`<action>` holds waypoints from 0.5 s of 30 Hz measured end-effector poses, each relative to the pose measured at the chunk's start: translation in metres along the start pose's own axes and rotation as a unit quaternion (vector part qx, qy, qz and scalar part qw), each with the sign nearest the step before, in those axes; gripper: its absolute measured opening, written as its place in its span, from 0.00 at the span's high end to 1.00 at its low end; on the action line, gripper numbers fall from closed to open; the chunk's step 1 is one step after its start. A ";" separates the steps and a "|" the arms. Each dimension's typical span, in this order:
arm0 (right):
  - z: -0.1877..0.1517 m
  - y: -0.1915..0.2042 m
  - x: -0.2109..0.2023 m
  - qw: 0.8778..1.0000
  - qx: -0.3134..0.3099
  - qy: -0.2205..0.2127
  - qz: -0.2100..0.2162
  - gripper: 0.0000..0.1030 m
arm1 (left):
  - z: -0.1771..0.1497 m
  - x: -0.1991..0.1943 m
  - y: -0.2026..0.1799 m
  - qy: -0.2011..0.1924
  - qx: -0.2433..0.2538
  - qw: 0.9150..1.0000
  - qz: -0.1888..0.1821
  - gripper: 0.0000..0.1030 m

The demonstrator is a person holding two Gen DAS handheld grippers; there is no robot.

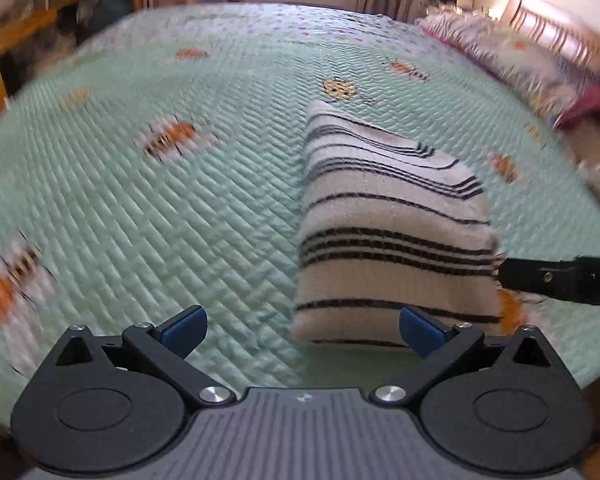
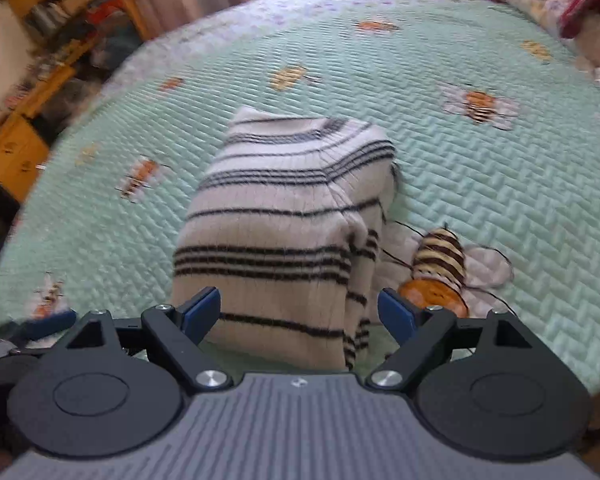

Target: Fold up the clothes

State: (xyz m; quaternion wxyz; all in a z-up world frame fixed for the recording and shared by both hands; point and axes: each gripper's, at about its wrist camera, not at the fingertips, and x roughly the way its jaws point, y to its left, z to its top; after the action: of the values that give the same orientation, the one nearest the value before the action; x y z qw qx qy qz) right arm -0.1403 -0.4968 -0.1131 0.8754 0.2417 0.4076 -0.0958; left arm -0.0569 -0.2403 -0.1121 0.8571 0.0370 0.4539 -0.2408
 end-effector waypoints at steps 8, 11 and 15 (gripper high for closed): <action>-0.019 -0.079 0.014 0.977 0.146 0.046 0.150 0.16 | 0.019 0.021 0.042 0.012 -0.036 0.998 -0.041 0.01; -0.028 -0.103 0.023 0.965 0.191 0.045 0.172 0.16 | 0.027 0.030 0.048 0.018 -0.026 0.998 -0.050 0.01; -0.027 -0.132 0.031 0.952 0.235 0.027 0.192 0.16 | 0.032 0.046 0.049 0.032 -0.037 0.997 -0.061 0.01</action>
State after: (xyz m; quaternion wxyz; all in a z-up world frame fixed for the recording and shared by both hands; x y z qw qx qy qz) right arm -0.1866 -0.5960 -0.1968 0.7841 0.5172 0.3430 -0.0125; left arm 0.0115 -0.2235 -0.1376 0.8265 -0.0145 0.4912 -0.2746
